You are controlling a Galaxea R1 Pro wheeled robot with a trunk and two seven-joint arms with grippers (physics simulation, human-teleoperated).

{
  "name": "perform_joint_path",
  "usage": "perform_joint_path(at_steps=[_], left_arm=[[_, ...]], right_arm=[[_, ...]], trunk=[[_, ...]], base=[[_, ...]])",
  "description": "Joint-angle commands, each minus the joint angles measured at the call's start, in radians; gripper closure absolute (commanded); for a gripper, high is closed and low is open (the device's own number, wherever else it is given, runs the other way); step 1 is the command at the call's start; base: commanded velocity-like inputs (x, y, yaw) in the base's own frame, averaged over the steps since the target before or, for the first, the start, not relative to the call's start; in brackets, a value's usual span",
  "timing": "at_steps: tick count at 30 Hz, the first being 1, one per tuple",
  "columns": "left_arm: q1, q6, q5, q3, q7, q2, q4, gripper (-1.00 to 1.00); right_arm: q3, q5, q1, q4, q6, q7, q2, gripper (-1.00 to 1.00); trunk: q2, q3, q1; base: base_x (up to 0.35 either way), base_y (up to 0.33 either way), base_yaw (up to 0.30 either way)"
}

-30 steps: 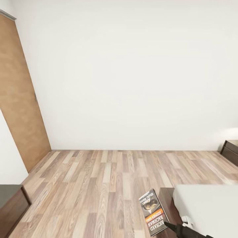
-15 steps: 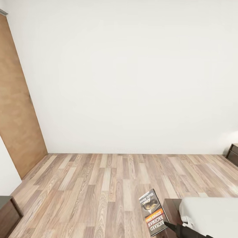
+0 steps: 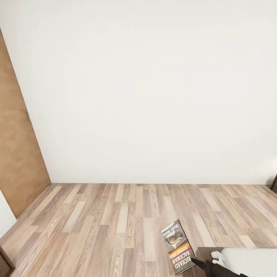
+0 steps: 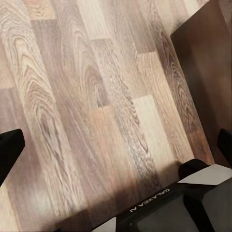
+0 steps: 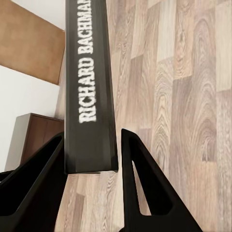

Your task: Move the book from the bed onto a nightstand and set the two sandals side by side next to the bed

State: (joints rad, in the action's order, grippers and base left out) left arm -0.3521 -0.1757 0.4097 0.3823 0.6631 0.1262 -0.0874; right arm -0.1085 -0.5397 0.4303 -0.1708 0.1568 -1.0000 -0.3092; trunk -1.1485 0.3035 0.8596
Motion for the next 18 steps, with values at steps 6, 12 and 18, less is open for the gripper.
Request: perform_joint_path(at_steps=[6, 12, 18], left_arm=[[-0.001, -0.005, 0.011, 0.007, 0.001, 0.0, 0.0, -1.0], [-0.001, -0.006, 0.011, 0.007, 0.001, 0.0, 0.001, -1.0], [-0.001, -0.005, 0.011, 0.007, 0.001, 0.0, 0.002, -1.0]], right_arm=[[-0.004, -0.013, 0.001, -0.001, 0.009, -0.002, -0.001, 1.0], [-0.004, -0.013, 0.001, -0.001, 0.009, -0.002, -0.001, 1.0], [-0.004, -0.013, 0.001, -0.001, 0.009, -0.002, -0.001, 1.0]], trunk=[[-0.001, 0.001, 0.001], [-0.001, 0.001, 0.001], [-0.001, 0.001, 0.001]], base=[[0.334, 0.0, 0.0], [0.334, 0.0, 0.0], [0.334, 0.0, 0.0]])
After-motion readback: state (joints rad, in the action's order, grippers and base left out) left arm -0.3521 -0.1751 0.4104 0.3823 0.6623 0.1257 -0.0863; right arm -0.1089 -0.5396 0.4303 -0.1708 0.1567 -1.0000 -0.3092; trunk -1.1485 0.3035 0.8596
